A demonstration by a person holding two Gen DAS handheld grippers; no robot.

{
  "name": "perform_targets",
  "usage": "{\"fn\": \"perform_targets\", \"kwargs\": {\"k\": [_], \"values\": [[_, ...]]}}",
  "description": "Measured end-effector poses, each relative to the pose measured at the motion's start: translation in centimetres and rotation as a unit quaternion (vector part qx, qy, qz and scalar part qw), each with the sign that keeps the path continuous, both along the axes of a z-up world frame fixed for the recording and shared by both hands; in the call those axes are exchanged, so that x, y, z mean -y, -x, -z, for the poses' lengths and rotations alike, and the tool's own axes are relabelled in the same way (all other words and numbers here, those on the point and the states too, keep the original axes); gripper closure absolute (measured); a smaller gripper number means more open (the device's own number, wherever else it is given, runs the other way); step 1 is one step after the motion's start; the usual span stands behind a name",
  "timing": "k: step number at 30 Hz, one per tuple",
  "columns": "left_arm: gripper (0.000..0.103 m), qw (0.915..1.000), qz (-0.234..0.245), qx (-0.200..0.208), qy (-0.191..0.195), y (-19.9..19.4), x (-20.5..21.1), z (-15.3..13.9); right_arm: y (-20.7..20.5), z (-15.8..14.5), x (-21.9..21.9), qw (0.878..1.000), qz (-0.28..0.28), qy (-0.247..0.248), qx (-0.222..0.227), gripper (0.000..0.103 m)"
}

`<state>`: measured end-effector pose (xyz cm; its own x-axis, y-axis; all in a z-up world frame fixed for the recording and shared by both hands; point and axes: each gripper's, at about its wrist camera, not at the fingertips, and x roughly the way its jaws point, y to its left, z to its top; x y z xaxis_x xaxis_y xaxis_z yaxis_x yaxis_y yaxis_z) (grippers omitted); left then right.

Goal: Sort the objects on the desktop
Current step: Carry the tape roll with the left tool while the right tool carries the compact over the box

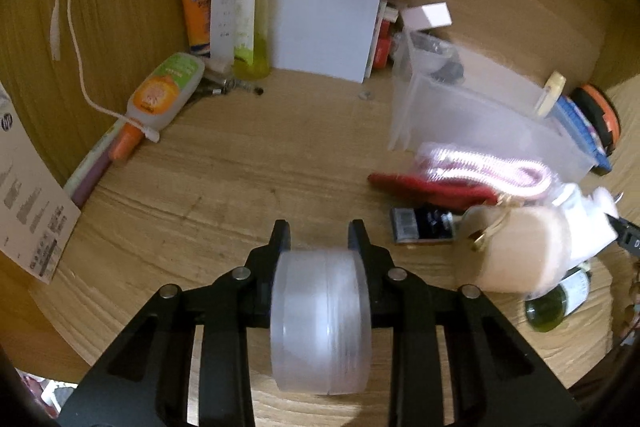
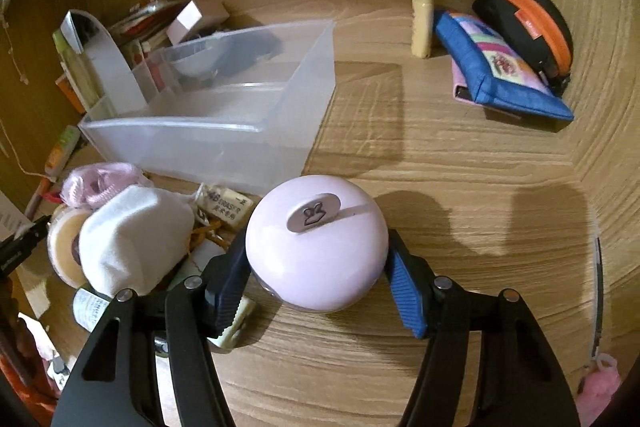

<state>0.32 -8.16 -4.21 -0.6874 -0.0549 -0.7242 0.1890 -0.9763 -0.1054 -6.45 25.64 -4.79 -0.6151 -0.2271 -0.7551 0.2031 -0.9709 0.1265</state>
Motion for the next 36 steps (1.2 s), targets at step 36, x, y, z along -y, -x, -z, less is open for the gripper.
{"fn": "perform_targets", "kwargs": {"k": [36], "values": [[0.074,0.9989,0.017,-0.037,0.024,-1.7,-1.2,-5.2,-1.5,-5.5,2.7,0.995,-0.058,0.034,-0.075,0.043]]}}
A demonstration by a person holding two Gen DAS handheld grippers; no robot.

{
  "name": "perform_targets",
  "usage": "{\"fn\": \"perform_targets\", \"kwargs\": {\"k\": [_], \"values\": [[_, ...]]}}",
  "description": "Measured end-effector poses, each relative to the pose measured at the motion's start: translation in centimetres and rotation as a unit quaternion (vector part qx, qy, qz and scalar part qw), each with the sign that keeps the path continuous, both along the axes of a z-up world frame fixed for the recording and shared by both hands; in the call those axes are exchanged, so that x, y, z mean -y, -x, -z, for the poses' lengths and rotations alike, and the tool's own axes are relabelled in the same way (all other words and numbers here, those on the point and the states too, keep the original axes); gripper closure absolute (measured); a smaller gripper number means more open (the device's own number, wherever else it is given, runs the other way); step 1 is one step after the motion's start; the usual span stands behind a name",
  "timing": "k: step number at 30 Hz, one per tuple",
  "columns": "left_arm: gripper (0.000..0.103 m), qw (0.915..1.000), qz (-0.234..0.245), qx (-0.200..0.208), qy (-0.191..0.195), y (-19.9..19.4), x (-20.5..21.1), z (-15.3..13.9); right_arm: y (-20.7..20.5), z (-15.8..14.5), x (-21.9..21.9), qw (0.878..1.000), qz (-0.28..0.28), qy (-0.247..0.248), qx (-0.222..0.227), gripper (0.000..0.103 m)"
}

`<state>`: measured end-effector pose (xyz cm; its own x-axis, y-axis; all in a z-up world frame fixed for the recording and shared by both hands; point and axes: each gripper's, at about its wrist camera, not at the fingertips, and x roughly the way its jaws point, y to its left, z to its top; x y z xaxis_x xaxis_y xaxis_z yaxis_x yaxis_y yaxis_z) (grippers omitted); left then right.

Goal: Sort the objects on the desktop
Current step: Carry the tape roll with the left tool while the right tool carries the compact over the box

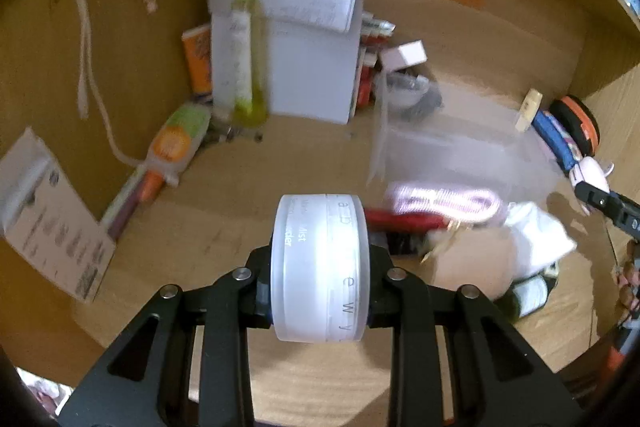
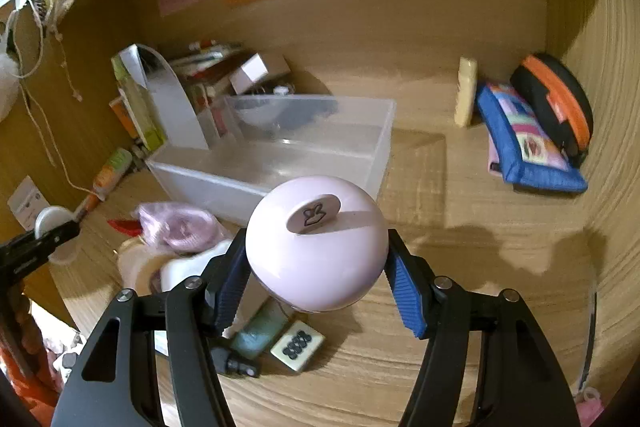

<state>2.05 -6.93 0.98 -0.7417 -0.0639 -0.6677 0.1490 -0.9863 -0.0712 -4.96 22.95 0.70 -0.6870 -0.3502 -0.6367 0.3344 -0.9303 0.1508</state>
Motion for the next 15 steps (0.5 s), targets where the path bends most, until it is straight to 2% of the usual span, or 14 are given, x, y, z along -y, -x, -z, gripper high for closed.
{"fn": "perform_targets", "kwargs": {"k": [5,11,15], "values": [[0.074,0.9994,0.030,-0.017,0.007,2.2,-1.7,-1.6,-0.1,-1.3,0.2,1.000,0.000,0.007,-0.020,0.043],[0.074,0.9987,0.030,-0.037,0.017,5.2,-2.8,-3.2,1.0,-2.4,0.9,0.999,-0.015,0.001,-0.028,0.043],[0.074,0.9984,0.041,-0.038,0.010,7.1,-3.2,-4.1,1.8,-3.2,1.3,0.999,-0.020,-0.002,-0.036,0.043]]}}
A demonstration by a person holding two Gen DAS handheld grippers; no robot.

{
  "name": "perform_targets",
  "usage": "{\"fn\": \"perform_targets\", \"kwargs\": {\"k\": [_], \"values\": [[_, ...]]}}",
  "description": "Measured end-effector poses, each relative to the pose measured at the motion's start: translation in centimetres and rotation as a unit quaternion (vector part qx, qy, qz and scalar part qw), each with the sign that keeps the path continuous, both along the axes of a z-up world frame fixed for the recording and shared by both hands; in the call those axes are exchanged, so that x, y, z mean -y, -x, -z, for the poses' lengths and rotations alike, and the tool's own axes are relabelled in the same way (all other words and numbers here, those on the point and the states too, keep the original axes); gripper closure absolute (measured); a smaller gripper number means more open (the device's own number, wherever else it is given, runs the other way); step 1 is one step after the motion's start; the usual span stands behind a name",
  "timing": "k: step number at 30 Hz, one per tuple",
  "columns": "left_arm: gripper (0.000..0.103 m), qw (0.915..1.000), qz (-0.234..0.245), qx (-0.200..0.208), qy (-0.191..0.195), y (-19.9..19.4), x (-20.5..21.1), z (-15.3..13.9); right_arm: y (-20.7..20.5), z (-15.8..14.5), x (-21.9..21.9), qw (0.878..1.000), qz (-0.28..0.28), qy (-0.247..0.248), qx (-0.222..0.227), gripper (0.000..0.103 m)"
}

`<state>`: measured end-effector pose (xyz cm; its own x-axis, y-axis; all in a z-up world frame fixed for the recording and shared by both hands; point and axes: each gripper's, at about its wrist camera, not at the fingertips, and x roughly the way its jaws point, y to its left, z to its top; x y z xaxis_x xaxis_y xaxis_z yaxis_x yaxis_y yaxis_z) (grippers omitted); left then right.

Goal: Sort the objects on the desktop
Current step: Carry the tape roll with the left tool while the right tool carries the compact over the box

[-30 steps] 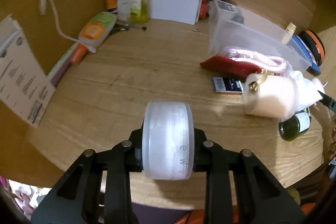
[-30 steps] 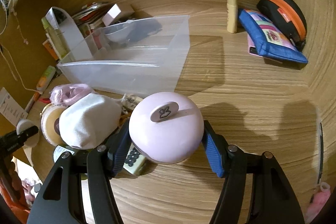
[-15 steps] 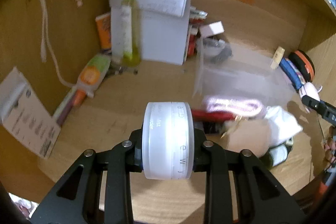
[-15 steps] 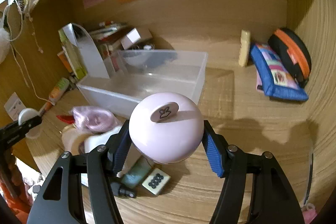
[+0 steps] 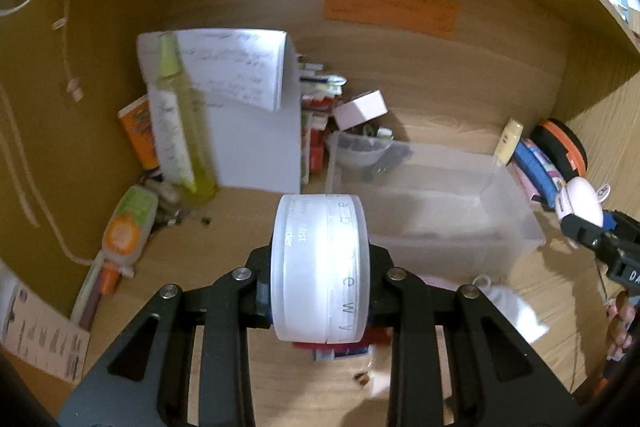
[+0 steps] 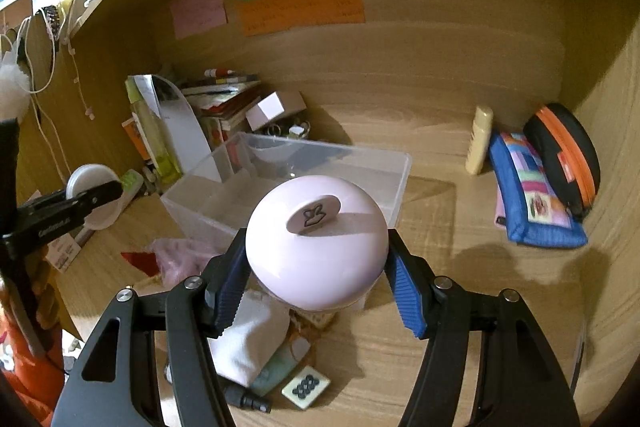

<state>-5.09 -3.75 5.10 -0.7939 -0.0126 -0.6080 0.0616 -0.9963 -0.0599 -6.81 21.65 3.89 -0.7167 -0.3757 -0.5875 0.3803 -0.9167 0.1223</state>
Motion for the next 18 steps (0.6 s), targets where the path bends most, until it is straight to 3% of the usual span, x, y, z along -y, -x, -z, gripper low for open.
{"fn": "perform_targets", "kwargs": {"k": [9,18], "values": [[0.074,0.9997,0.022,-0.003,0.005,4.1,-0.6,-1.9,2.5,-1.1,1.4,1.000,-0.006,-0.021,-0.015,0.043],[0.074,0.9982,0.059,0.006,0.011,7.0,-2.9,-1.5,6.1,-0.1,2.7,1.000,-0.011,-0.027,0.007,0.043]]}}
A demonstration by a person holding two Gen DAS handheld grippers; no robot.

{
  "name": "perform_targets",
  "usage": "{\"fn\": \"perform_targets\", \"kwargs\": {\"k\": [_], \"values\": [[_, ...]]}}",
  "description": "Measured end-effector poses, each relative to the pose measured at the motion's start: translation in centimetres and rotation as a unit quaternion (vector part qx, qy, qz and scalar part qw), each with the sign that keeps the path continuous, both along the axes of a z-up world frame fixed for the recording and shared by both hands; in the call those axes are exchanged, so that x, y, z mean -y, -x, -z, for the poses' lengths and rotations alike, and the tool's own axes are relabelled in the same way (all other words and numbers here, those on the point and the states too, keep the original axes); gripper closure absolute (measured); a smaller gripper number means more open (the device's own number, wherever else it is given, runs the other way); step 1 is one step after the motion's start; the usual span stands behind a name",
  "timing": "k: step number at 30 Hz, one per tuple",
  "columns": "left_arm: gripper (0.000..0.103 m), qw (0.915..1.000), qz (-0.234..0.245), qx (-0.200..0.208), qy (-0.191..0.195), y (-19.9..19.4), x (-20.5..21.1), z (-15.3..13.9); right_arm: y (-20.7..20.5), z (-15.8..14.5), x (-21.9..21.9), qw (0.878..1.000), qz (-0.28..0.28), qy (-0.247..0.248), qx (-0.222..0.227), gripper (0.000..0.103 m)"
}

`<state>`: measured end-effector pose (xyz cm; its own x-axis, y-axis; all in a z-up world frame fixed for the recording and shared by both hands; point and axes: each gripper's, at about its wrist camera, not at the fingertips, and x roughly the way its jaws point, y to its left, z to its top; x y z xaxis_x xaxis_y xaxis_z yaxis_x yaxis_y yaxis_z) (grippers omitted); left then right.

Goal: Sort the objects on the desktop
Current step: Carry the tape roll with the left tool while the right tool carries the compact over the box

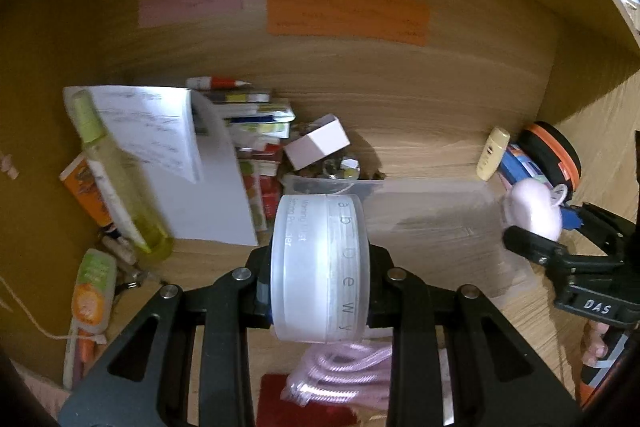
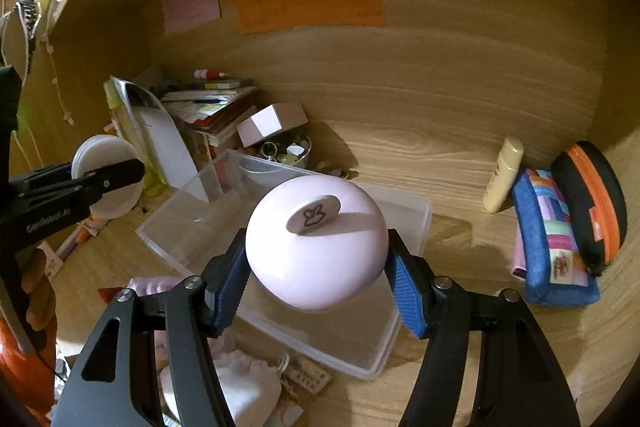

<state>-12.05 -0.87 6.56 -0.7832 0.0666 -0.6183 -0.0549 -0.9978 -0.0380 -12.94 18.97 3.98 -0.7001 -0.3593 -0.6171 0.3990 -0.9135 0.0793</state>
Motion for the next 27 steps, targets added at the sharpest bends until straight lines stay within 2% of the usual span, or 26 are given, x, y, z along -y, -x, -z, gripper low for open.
{"fn": "perform_targets", "kwargs": {"k": [13,18,27], "values": [[0.074,0.9978,0.035,0.055,0.015,4.3,-2.4,3.0,4.0,2.6,1.4,0.998,-0.019,-0.044,0.050,0.043],[0.074,0.9961,0.048,0.069,0.028,5.0,-3.1,4.1,4.5,3.5,2.0,0.996,-0.027,-0.056,0.065,0.043],[0.074,0.9930,0.070,0.092,0.022,5.8,-3.2,5.5,5.4,4.6,3.1,0.992,-0.032,-0.091,0.081,0.043]]}}
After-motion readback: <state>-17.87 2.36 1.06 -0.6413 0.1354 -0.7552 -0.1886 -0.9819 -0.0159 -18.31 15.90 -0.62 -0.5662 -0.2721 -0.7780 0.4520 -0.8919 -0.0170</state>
